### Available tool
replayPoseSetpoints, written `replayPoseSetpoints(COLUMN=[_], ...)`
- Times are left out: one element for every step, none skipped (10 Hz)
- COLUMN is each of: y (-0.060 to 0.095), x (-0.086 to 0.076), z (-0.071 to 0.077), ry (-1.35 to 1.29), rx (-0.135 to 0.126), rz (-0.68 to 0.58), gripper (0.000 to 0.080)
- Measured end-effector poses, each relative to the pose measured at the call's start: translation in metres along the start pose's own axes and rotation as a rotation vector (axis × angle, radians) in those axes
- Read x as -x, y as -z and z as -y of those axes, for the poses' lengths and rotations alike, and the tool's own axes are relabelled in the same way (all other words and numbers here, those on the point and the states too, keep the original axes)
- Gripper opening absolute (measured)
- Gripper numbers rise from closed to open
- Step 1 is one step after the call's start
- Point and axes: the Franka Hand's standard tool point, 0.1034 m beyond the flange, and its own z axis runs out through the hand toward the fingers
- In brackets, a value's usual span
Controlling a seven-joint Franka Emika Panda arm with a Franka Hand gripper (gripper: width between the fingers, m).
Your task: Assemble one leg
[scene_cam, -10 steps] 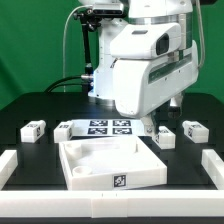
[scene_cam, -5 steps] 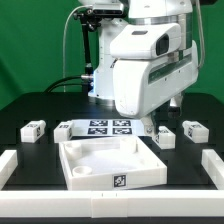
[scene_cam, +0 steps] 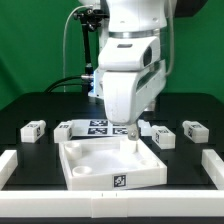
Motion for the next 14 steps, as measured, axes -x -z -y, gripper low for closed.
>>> replayPoseSetpoints(y=[-0.005, -0.005, -0.005, -0.006, -0.006, -0.007, -0.013, -0.02, -0.02, -0.023, -0.031, -0.031, -0.032, -0.032], x=[0.011, 0.025, 0.025, 0.024, 0.025, 0.028, 0.04, 0.052, 0.058, 0.068, 0.077, 0.077, 0.078, 0.078], z=[0.005, 0.012, 0.012, 0.011, 0.011, 0.01, 0.014, 0.028, 0.031, 0.037, 0.046, 0.047, 0.047, 0.047], ry=[0.081, 0.086, 0.067, 0.068, 0.067, 0.114, 0.233, 0.301, 0.363, 0.475, 0.561, 0.541, 0.54, 0.54], rx=[0.014, 0.012, 0.012, 0.012, 0.012, 0.026, 0.064, 0.043, 0.047, 0.056, 0.075, 0.068, 0.068, 0.066], rz=[0.003, 0.007, 0.008, 0.008, 0.008, 0.005, 0.003, 0.019, 0.028, 0.041, 0.067, 0.07, 0.07, 0.07], gripper=[0.065, 0.065, 0.065, 0.065, 0.065, 0.065, 0.065, 0.065, 0.065, 0.065, 0.065, 0.065, 0.065, 0.065])
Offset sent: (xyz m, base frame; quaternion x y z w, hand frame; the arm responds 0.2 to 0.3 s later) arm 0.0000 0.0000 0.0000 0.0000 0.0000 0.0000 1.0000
